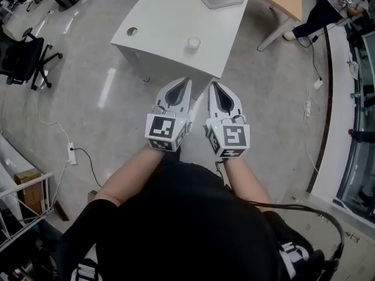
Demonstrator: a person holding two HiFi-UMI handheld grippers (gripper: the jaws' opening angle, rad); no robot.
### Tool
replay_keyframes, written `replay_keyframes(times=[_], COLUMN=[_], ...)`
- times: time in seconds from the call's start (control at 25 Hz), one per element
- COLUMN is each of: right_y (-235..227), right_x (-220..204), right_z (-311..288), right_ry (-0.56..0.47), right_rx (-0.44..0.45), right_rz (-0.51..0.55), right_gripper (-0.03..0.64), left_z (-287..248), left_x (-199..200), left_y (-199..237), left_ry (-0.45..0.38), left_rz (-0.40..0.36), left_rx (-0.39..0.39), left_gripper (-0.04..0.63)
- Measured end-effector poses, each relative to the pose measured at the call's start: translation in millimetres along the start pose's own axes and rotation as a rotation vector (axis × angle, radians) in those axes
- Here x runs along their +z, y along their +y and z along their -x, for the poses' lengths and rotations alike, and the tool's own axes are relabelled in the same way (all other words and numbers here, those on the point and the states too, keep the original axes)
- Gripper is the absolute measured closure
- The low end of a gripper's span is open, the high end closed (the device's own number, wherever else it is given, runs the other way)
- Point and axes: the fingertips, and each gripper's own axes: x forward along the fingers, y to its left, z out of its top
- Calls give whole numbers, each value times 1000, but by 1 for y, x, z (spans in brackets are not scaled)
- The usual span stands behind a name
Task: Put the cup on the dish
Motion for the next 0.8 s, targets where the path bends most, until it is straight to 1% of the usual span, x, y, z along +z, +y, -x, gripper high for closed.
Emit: replay_keyframes(times=[0.12, 0.24, 0.52, 0.64, 0.8], right_y=[6, 6, 8, 12, 5], right_x=[9, 15, 32, 43, 51], right_z=[-33, -56, -92, -104, -116], right_ry=[14, 21, 23, 4, -7], right_rx=[8, 6, 17, 8, -12], right_rz=[18, 26, 55, 67, 66], right_gripper=[603, 603, 603, 603, 603], left_z=[-17, -32, -63, -69, -76], left_x=[5, 12, 27, 37, 42], left_y=[26, 41, 58, 67, 78], left_ry=[9, 10, 5, -7, -11], left_rz=[12, 11, 6, -5, 7], left_rx=[-11, -30, -82, -103, -115], left_gripper=[588, 588, 588, 588, 588])
